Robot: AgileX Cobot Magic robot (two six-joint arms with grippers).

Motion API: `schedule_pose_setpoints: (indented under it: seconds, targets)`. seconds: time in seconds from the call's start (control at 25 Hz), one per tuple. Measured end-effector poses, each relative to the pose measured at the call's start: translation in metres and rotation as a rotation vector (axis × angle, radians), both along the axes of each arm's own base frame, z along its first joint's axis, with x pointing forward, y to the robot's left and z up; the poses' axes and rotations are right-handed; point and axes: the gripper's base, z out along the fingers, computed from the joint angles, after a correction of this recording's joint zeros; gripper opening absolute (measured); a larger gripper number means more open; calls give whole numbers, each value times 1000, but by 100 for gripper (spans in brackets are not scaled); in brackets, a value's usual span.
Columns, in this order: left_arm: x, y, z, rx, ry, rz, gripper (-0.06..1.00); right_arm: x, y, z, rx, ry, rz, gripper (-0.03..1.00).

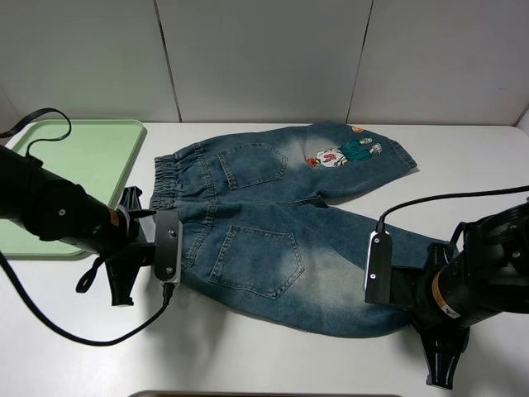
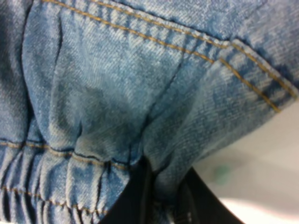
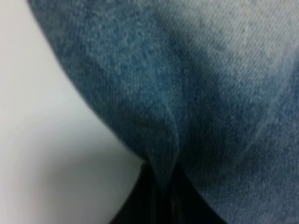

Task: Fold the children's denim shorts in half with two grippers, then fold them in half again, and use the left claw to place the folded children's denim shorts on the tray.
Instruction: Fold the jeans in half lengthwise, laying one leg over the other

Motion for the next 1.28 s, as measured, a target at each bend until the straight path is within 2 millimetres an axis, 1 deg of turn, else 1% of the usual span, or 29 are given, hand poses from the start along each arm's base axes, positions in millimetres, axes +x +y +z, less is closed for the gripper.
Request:
schedule_pose_setpoints:
  seconds: [0.12,0.24,0.4,0.48,0.6,0.72,0.8,0.88,1.0,1.12,1.28]
  targets:
    - [-7,-7,4,-3,25,2,8,2,1,1,-3,-5,1,-3]
    - [-13,-11,9,-17,46,43,8,15,8,10,-1,-38,-36,-3]
    - [-16,-11,22,-64,50,151,8,32,16,34,-4,-105,-106,-3]
    - [-16,-11,31,-105,35,211,8,37,17,48,0,-143,-134,-3]
    - [-16,-11,48,-174,-1,282,8,41,18,66,26,-205,-134,-3]
    - [-17,-10,63,-235,-35,330,8,45,17,81,56,-278,-119,-3]
    - [-18,-10,71,-264,-53,348,8,49,12,88,78,-328,-144,-3]
    - [-18,-9,74,-275,-61,354,8,56,5,93,114,-379,-223,-3]
    - [-13,-2,75,-287,-65,411,8,67,-8,96,167,-446,-360,-3]
    - [-2,15,76,-325,-79,547,8,77,-16,99,246,-500,-464,-3]
    - [13,38,79,-397,-130,719,8,87,-17,103,402,-537,-496,-3]
